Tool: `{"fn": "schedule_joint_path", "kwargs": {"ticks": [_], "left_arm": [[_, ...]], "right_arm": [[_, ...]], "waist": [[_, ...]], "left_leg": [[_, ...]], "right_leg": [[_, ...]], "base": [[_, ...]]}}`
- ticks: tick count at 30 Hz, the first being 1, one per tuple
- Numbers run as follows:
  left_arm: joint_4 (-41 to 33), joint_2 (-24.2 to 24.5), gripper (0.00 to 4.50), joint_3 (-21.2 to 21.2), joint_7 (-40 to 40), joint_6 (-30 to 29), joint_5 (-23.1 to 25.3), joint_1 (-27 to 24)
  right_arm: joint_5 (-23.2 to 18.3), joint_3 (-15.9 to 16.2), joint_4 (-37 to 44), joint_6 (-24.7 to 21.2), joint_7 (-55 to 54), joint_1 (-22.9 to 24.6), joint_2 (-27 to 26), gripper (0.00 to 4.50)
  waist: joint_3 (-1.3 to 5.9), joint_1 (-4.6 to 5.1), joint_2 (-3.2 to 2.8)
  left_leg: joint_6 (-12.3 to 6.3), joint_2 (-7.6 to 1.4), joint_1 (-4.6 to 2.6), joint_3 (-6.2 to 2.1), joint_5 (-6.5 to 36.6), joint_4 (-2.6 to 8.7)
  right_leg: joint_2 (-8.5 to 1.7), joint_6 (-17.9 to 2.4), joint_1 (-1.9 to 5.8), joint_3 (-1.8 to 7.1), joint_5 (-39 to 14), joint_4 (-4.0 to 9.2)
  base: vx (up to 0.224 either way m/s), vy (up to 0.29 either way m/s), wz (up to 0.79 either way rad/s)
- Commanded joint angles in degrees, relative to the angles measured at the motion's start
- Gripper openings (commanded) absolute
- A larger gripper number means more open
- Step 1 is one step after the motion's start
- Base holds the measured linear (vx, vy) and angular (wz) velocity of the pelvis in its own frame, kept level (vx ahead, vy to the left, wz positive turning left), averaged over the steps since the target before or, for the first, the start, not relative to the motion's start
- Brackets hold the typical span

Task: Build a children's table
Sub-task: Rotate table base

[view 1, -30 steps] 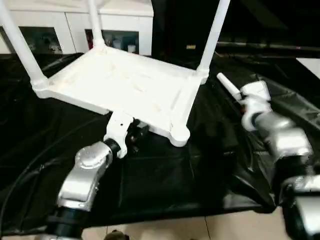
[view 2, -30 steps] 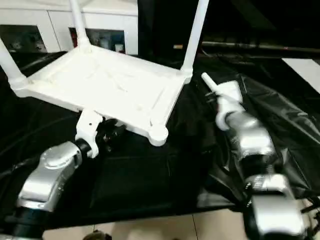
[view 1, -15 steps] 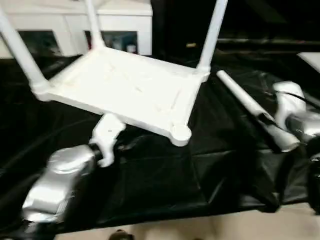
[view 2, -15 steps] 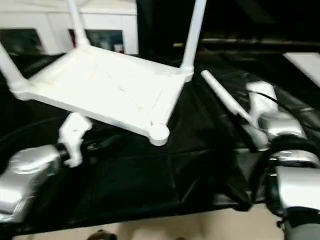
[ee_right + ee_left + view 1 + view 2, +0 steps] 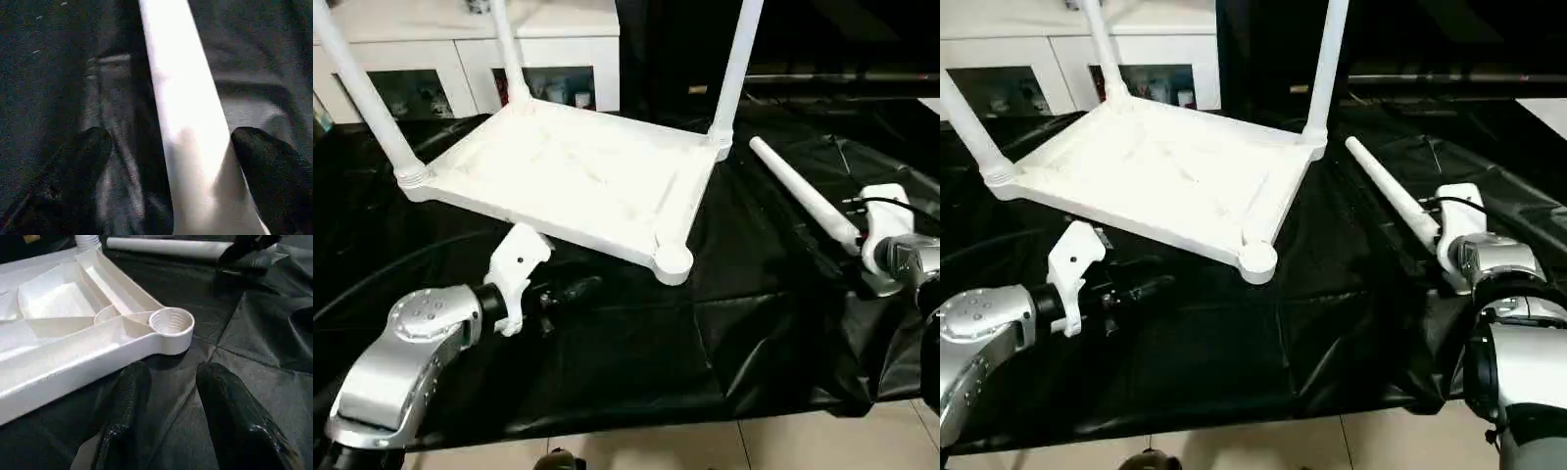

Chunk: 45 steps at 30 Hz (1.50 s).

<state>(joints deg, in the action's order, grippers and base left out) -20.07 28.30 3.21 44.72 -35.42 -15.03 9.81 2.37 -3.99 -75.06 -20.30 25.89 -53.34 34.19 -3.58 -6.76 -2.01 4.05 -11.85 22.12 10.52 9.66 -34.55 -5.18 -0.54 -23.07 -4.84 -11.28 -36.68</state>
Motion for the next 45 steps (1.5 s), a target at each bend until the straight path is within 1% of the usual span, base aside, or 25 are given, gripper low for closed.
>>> {"fn": "schedule_joint_path", "kwargs": {"ticks": [1, 2, 5, 6, 8, 10, 12, 15, 16, 17, 19, 20, 21, 22, 23, 24, 28, 30, 35, 36, 40, 41, 43, 44, 45], "left_arm": [[0.12, -0.28, 1.92, 0.09, -0.3, -0.28, -0.02, 1.55], [0.54, -0.69, 1.92, 0.34, -0.69, -0.25, -0.11, 2.3], [0.8, -0.72, 1.92, 0.83, -0.9, -0.21, -0.4, 2.84], [1.06, -0.74, 1.92, 1.23, -0.81, 0.0, -0.66, 3.23], [1.65, -0.91, 1.92, 1.55, -0.76, 0.39, -0.56, 3.85], [1.85, -0.97, 1.92, 1.62, -0.77, 0.49, -0.49, 4.07], [2.97, -0.88, 1.92, 1.76, -0.49, 0.96, -0.08, 4.91], [3.64, -0.82, 1.92, 2.01, -0.3, 1.26, 0.2, 5.3], [4.09, -0.68, 1.92, 2.41, -0.25, 1.6, 0.34, 5.39], [4.25, -0.62, 1.92, 2.59, -0.22, 1.71, 0.38, 5.41], [4.48, -0.55, 1.92, 2.97, -0.16, 2.02, 0.49, 5.4], [4.66, -0.51, 1.92, 3.29, -0.2, 2.27, 0.65, 5.42], [4.66, -0.5, 1.92, 3.4, -0.22, 2.35, 0.71, 5.39], [4.83, -0.59, 1.92, 3.57, -0.36, 2.41, 0.76, 5.54], [4.88, -0.67, 1.92, 3.62, -0.43, 2.38, 0.75, 5.61], [4.91, -0.73, 1.92, 3.64, -0.49, 2.36, 0.73, 5.64], [4.66, -1.13, 1.92, 3.92, -0.84, 2.58, 0.71, 5.25], [4.61, -1.26, 1.92, 4.02, -0.98, 2.6, 0.63, 5.15], [4.94, -1.31, 1.92, 4.36, -1.29, 2.97, 0.51, 5.22], [5.08, -1.26, 1.92, 4.37, -1.25, 3.04, 0.52, 5.31], [5.61, -1.06, 1.92, 4.48, -1.02, 3.28, 0.75, 5.63], [5.84, -1.02, 1.92, 4.58, -0.93, 3.43, 0.88, 5.8], [6.85, -2.01, 1.92, 4.22, -2.19, 3.89, 0.97, 6.33], [7.17, -2.24, 1.92, 4.14, -2.72, 3.86, 1.07, 6.4], [7.35, -2.34, 1.92, 4.12, -3.01, 3.81, 1.14, 6.43]], "right_arm": [[0.5, 0.67, 0.56, -0.29, 1.7, -1.5, -0.77, 4.38], [0.1, 0.72, 1.25, -0.74, 3.31, -2.34, -1.39, 4.38], [0.03, 0.91, 1.94, -0.74, 4.36, -3.13, -1.7, 4.38], [-0.1, 0.65, 2.41, -0.56, 4.15, -3.67, -1.73, 4.38], [-0.82, -0.07, 2.84, -0.47, 4.33, -4.31, -1.87, 4.38], [-1.04, -0.27, 2.94, -0.44, 4.49, -4.49, -1.9, 4.38], [-0.99, -0.39, 2.72, -0.39, 3.89, -4.81, -2.15, 4.38], [-0.39, -0.21, 1.92, -0.64, 2.23, -4.35, -2.54, 4.38], [-0.75, -0.63, 1.08, -1.6, 2.01, -3.72, -3.48, 4.38], [-1.12, -0.93, 0.83, -2.05, 2.26, -3.52, -3.97, 4.38], [-1.3, -0.91, 0.35, -3.22, 2.83, -3.1, -4.93, 4.38], [-0.49, 0.09, 0.16, -4.0, 3.42, -2.66, -5.65, 4.38], [-0.13, 0.51, 0.13, -4.22, 3.61, -2.49, -5.86, 4.38], [1.39, 2.04, 0.06, -4.48, 2.58, -2.19, -6.4, 4.38], [2.36, 2.97, 0.03, -4.41, 1.82, -2.21, -6.5, 4.38], [2.74, 3.32, 0.04, -4.21, 1.28, -2.28, -6.57, 4.38], [2.02, 2.43, 0.31, -4.3, 1.86, -3.67, -6.35, 4.38], [1.67, 2.0, 0.49, -4.34, 2.37, -4.01, -6.24, 4.38], [1.15, 2.01, 1.33, -4.13, 5.3, -5.0, -6.04, 4.38], [0.35, 1.28, 1.86, -3.76, 6.26, -5.62, -5.99, 4.38], [-1.03, -0.29, 2.63, -3.19, 7.11, -7.26, -5.01, 4.38], [-1.04, -0.51, 2.66, -2.9, 6.71, -7.49, -4.55, 4.38], [-0.52, -0.64, 2.9, -1.1, 4.99, -7.35, -3.56, 4.38], [-0.47, -0.7, 3.05, -0.62, 4.55, -7.18, -3.47, 4.38], [-0.46, -0.76, 3.14, -0.37, 4.3, -7.09, -3.44, 4.38]], "waist": [[4.02, -0.2, 0.52], [4.03, -0.03, 0.35], [4.04, 0.17, 0.38], [4.11, 0.19, 0.16], [4.19, 0.06, 0.2], [4.22, 0.04, 0.21], [4.24, -0.06, 0.03], [4.32, -0.11, 0.11], [4.34, -0.07, -0.11], [4.32, 0.07, 0.14], [4.31, 0.04, 0.08], [4.34, 0.03, 0.51], [4.26, 0.14, 0.78], [4.12, 0.19, 0.93], [4.11, 0.12, 0.73], [4.0, 0.23, 0.86], [4.08, 0.06, 0.95], [4.12, 0.03, 1.03], [4.42, 0.1, 1.11], [4.42, 0.15, 0.95], [4.37, 0.36, 0.91], [4.3, 0.33, 0.66], [4.21, 0.25, 0.78], [4.27, 0.14, 0.84], [4.23, 0.16, 0.87]], "left_leg": [[-0.67, -0.83, -0.66, -0.25, 14.44, 3.27], [-0.62, -0.82, -0.62, -0.29, 14.65, 3.27], [-0.59, -0.83, -0.55, -0.37, 14.8, 3.3], [-0.62, -0.86, -0.67, -0.37, 14.52, 3.21], [-0.8, -0.84, -0.67, -0.31, 13.65, 3.15], [-0.87, -0.84, -0.6, -0.31, 13.3, 3.14], [-0.89, -0.81, -0.71, -0.27, 13.19, 3.09], [-0.68, -0.82, -0.61, -0.33, 12.97, 3.11], [-0.55, -0.84, -0.63, -0.36, 12.88, 3.11], [-0.62, -0.79, -0.59, -0.29, 13.26, 3.11], [-0.68, -0.83, -0.62, -0.32, 13.31, 3.14], [-0.76, -0.85, -0.47, -0.34, 12.83, 3.2], [-0.8, -0.84, -0.42, -0.33, 12.92, 3.25], [-0.53, -0.95, -0.62, -0.31, 13.8, 3.33], [-0.29, -0.95, -0.73, -0.34, 14.15, 3.37], [0.17, -0.98, -0.84, -0.33, 14.95, 3.47], [0.78, -1.06, -1.26, -0.32, 16.35, 3.5], [0.73, -1.03, -0.87, -0.36, 15.43, 3.55], [-0.24, -0.93, -0.45, -0.29, 12.03, 3.27], [-0.43, -0.93, -0.38, -0.29, 11.53, 3.22], [-0.77, -0.95, -0.51, -0.23, 12.22, 3.15], [-0.68, -0.98, -0.64, -0.24, 12.81, 3.17], [-0.31, -0.94, -0.68, -0.23, 13.28, 3.22], [-0.13, -0.94, -0.95, -0.12, 13.44, 3.12], [-0.11, -0.87, -0.71, -0.2, 13.33, 3.18]], "right_leg": [[-2.53, -13.36, 2.62, 2.25, -13.64, 4.83], [-2.46, -13.31, 2.62, 2.22, -13.95, 4.8], [-2.5, -13.26, 2.67, 2.19, -13.99, 4.75], [-2.52, -13.35, 2.55, 2.23, -13.74, 4.7], [-2.41, -13.61, 2.54, 2.26, -12.62, 4.62], [-2.4, -13.53, 2.63, 2.24, -12.03, 4.56], [-2.32, -13.89, 2.48, 2.22, -11.39, 4.57], [-2.39, -14.01, 2.63, 2.22, -10.75, 4.4], [-2.41, -14.07, 2.62, 2.22, -10.42, 4.36], [-2.39, -14.08, 2.65, 2.22, -10.65, 4.43], [-2.46, -14.07, 2.64, 2.24, -10.8, 4.42], [-2.57, -13.92, 2.8, 2.22, -10.95, 4.39], [-2.5, -13.74, 2.78, 2.2, -11.42, 4.42], [-2.62, -13.3, 2.57, 2.27, -13.66, 4.62], [-2.64, -13.13, 2.47, 2.26, -14.43, 4.67], [-2.64, -12.75, 2.31, 2.31, -15.74, 4.83], [-2.73, -11.69, 2.08, 2.45, -17.46, 5.06], [-2.67, -11.65, 2.33, 2.41, -16.05, 4.83], [-2.65, -12.39, 2.66, 2.4, -11.61, 4.34], [-2.62, -12.69, 2.67, 2.39, -10.91, 4.26], [-2.53, -13.28, 2.59, 2.33, -11.09, 4.29], [-2.48, -13.3, 2.45, 2.35, -11.76, 4.37], [-2.5, -12.94, 2.45, 2.36, -12.54, 4.53], [-2.5, -12.85, 2.25, 2.46, -12.61, 4.63], [-2.5, -12.81, 2.46, 2.41, -12.69, 4.5]], "base": [[0.0, 0.0, 0.0], [0.0, 0.0, 0.0], [0.0, 0.0, 0.0], [0.0, 0.0, 0.0], [0.0, 0.0, 0.0], [0.0, 0.0, 0.0], [0.0, 0.0, 0.0], [0.0, 0.0, 0.0], [0.0, 0.0, 0.0], [0.0, 0.0, 0.0], [0.0, 0.0, 0.0], [0.0, 0.0, 0.0], [0.0, 0.0, 0.0], [0.0, 0.0, 0.0], [0.0, 0.0, 0.0], [0.0, 0.0, 0.0], [0.0, 0.0, 0.0], [0.0, 0.0, 0.0], [0.0, 0.0, 0.0], [0.0, 0.0, 0.0], [0.0, 0.0, 0.0], [0.0, 0.0, 0.0], [0.0, 0.0, 0.0], [0.0, 0.0, 0.0], [0.0, 0.0, 0.0]]}}
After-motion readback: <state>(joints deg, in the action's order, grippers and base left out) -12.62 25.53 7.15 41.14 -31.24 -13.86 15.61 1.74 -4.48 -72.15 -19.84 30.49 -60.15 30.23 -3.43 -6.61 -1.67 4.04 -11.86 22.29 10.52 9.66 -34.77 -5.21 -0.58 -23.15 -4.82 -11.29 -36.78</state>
